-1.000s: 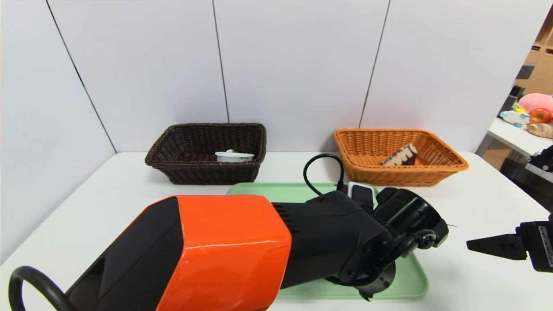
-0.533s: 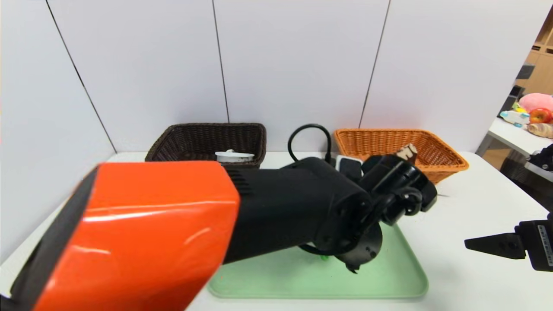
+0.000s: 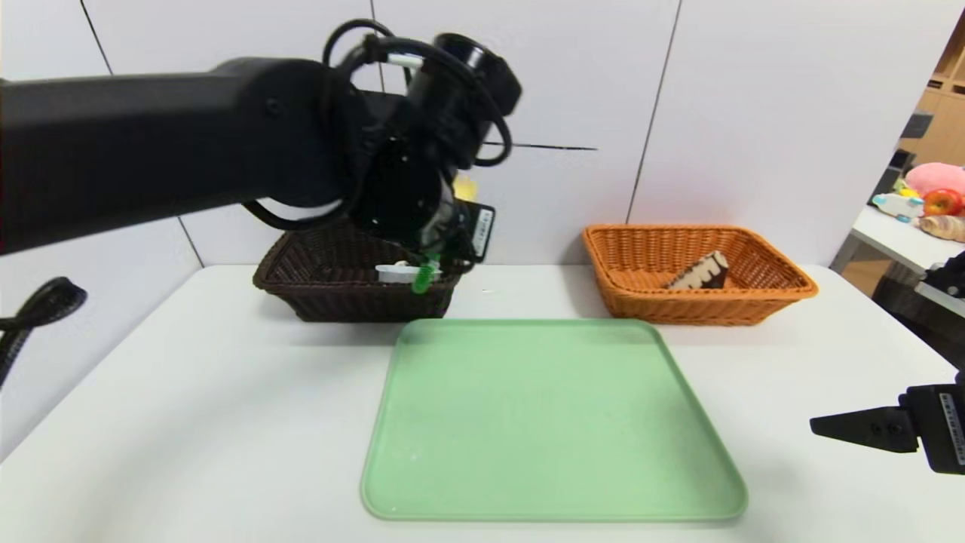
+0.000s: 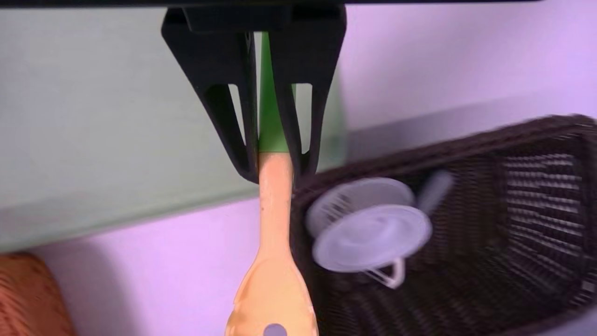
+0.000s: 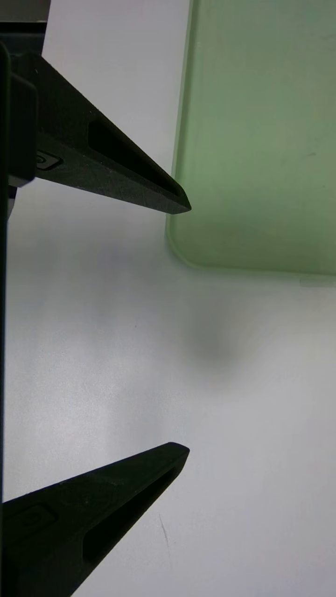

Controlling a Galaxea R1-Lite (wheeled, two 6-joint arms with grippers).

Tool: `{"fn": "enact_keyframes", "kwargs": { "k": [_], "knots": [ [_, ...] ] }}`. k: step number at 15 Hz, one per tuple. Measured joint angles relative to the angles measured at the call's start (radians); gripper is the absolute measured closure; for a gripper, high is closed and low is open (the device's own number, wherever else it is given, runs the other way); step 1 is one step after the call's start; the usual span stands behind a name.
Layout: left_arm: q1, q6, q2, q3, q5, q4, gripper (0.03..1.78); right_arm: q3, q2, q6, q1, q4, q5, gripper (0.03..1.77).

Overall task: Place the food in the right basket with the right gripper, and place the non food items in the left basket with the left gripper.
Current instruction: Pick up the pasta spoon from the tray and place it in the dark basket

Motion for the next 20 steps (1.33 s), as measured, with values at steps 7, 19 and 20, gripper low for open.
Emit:
{"fn": "enact_keyframes", "kwargs": {
  "k": [7,19,20],
  "knots": [
    [0.315,0.353,-0.049,0.002,-0.292,-0.006,1.66,0.002,0.000,0.000,0.000,0.001,0.017,0.11],
    [0.607,1.131,0.066,0.009,-0.863,-0.073,1.66,0.014,-0.018,-0.001,0.000,0.001,0.016,0.11],
    [0.621,1.163,0.083,0.008,-0.870,-0.084,1.66,0.020,-0.022,-0.001,0.000,0.001,0.016,0.11]
  ]
}}
